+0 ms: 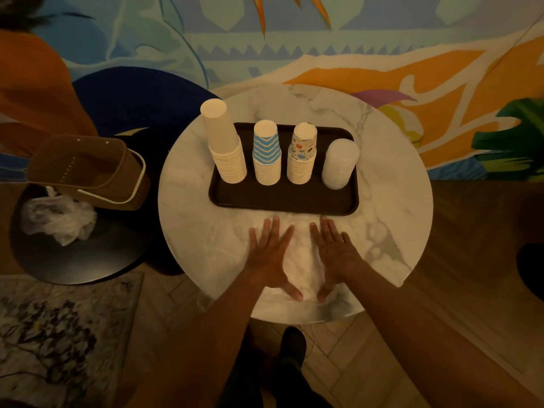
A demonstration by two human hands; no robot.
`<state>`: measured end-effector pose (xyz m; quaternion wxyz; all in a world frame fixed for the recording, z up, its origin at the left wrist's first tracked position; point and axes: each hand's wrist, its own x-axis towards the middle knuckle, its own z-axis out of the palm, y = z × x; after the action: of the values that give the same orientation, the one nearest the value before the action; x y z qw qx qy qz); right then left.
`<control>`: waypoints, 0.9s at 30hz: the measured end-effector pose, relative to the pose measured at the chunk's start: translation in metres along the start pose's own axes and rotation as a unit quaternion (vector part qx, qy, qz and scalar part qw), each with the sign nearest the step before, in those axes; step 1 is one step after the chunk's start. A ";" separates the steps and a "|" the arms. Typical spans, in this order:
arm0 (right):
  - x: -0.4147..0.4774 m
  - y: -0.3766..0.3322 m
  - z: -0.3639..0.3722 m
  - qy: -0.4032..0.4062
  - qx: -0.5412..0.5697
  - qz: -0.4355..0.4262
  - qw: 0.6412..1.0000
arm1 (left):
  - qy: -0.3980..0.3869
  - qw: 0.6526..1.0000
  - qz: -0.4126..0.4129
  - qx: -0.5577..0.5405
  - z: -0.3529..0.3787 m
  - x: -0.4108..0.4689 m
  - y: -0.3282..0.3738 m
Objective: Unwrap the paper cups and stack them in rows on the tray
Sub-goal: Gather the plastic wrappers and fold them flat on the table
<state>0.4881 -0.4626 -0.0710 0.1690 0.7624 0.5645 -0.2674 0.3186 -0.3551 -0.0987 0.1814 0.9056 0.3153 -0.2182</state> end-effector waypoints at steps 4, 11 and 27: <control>-0.002 0.009 0.002 -0.005 0.007 -0.004 1.000 | -0.004 0.997 -0.072 -0.032 -0.008 -0.019 -0.049; -0.011 0.012 0.008 0.023 0.032 -0.029 0.999 | 0.009 0.981 -0.192 -0.029 0.000 -0.067 -0.115; -0.056 0.016 0.037 0.050 0.066 -0.162 0.983 | 0.087 0.994 -0.043 -0.057 0.047 -0.112 -0.074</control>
<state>0.4834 -0.5312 -0.0680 0.0444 0.6832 0.6690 -0.2895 0.1776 -0.3775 -0.0952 0.1953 0.8950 0.3802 -0.1277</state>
